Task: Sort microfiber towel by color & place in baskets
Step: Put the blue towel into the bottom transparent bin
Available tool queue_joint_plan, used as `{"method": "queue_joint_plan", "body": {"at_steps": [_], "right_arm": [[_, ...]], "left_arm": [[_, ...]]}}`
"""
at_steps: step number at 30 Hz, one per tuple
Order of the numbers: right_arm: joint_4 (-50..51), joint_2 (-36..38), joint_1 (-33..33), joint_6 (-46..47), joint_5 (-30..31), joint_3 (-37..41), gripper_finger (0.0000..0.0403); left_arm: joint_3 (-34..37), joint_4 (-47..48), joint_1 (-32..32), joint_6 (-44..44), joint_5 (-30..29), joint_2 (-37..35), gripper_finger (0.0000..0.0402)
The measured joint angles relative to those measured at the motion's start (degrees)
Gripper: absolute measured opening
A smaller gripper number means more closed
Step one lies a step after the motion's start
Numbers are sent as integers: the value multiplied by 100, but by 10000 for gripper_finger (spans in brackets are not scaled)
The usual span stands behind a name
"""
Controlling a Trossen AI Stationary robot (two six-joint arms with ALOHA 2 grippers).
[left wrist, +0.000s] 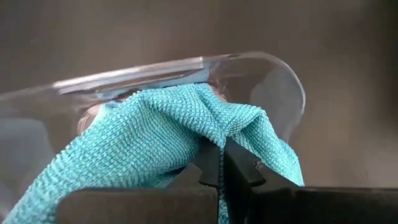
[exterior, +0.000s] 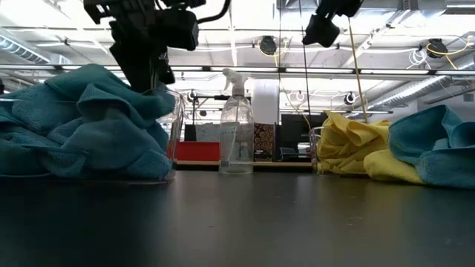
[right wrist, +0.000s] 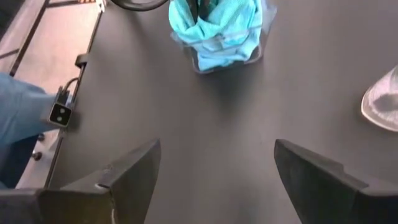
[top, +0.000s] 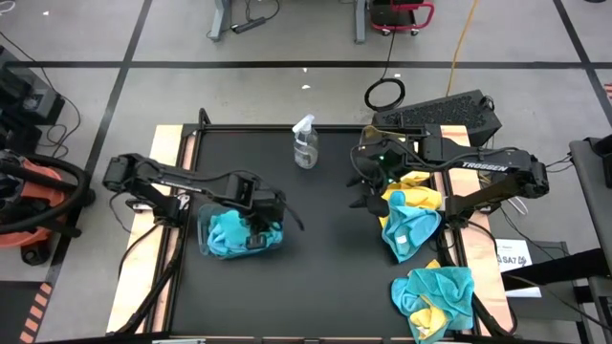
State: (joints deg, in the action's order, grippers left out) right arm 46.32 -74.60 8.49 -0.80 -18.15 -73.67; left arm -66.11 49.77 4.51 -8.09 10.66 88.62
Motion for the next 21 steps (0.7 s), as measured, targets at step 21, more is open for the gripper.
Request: {"method": "queue_joint_plan", "body": {"at_steps": [21], "right_arm": [[773, 310, 2, -147, 214, 2, 308]], "left_arm": [[1911, -2325, -111, -784, 335, 144, 107]]}}
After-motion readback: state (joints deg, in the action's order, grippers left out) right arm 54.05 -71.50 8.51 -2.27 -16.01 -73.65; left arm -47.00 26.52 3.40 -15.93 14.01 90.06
